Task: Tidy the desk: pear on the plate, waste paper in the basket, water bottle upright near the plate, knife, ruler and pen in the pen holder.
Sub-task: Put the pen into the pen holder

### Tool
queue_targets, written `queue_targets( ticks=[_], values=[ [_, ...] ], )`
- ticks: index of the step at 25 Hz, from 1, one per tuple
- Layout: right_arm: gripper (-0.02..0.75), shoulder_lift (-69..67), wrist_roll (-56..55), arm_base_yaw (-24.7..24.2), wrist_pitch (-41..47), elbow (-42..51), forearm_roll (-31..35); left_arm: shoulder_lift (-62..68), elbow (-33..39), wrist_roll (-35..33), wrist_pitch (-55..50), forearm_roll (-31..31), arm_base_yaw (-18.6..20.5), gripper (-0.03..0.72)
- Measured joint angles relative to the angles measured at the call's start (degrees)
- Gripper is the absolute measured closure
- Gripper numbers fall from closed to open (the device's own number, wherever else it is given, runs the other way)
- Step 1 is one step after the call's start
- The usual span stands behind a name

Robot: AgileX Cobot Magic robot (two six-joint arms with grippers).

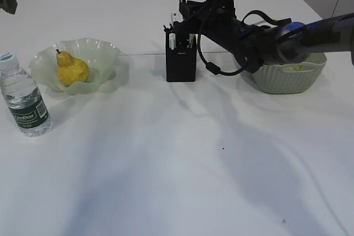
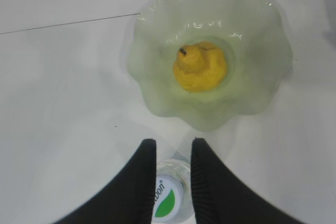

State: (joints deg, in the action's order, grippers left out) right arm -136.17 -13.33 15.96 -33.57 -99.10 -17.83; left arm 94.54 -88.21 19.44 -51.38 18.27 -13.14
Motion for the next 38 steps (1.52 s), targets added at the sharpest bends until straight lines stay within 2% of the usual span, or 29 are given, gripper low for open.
queue_targets(
  ticks=[9, 16, 25, 31, 38],
  values=[
    [0.533, 0.00, 0.00, 0.00, 0.32, 0.00, 0.00, 0.00, 0.00, 0.00, 0.00, 0.00, 0.00, 0.531],
    [0.522, 0.00, -0.29, 0.00, 0.40, 0.00, -0.10, 0.00, 0.00, 0.00, 0.00, 0.45, 0.00, 0.531],
    [0.521, 1.46, -0.75, 0.00, 0.95, 0.00, -7.56, 0.00, 0.00, 0.00, -2.30, 4.59, 0.00, 0.531],
    [0.521, 6.15, -0.82, 0.00, 8.23, 0.00, -7.74, 0.00, 0.00, 0.00, -3.78, 6.61, 0.00, 0.531],
    [0.521, 12.10, -0.82, -0.09, 18.68, 0.00, -8.56, 0.00, 0.00, 0.00, 4.35, 9.30, 0.00, 0.531]
  ],
)
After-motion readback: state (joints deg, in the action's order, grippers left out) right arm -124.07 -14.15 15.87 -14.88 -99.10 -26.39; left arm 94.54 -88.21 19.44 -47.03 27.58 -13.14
